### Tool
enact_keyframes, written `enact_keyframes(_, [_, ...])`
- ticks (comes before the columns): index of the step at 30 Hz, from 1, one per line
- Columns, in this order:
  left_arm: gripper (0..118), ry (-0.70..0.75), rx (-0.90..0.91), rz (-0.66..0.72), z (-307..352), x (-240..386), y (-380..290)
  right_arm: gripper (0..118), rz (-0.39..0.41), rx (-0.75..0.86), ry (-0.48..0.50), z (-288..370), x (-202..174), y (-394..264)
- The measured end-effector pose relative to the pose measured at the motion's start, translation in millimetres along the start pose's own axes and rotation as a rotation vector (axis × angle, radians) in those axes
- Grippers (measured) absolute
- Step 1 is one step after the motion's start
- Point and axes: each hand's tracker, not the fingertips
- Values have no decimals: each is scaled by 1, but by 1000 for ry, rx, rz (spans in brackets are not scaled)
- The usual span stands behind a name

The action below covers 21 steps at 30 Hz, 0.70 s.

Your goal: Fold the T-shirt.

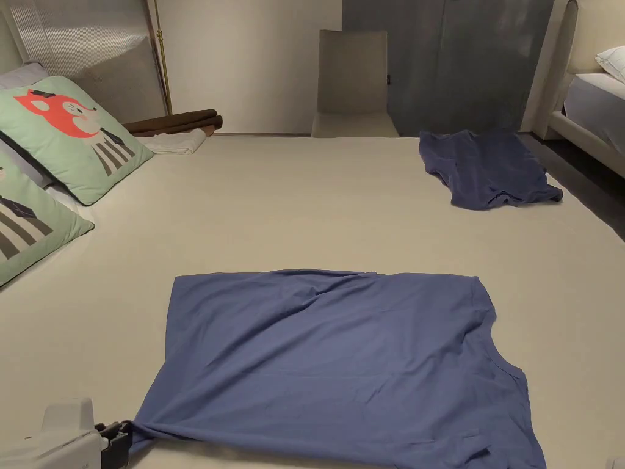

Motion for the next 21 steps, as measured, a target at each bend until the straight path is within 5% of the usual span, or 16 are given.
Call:
enact_keyframes(4, [13, 13, -34, -34, -6, 9, -8, 2, -19, -54, -16, -18, 2, -5])
enact_keyframes(5, [26, 19, -32, -32, -6, 11, -7, 5, -17, -54, -18, -18, -1, -4])
enact_keyframes(7, [58, 50, -11, -12, -1, 18, -2, 31, 8, -24, -31, -15, -9, 5])
enact_keyframes(9, [64, 55, 31, 14, 6, 23, 8, 37, 28, 28, -48, -10, -16, 22])
enact_keyframes(12, [105, 1, 138, 35, 23, 36, 30, 102, 21, 137, -27, -4, -31, 52])
enact_keyframes(21, [106, -74, 515, 1, 73, 98, 108, 104, 84, 514, -9, 26, -99, 132])
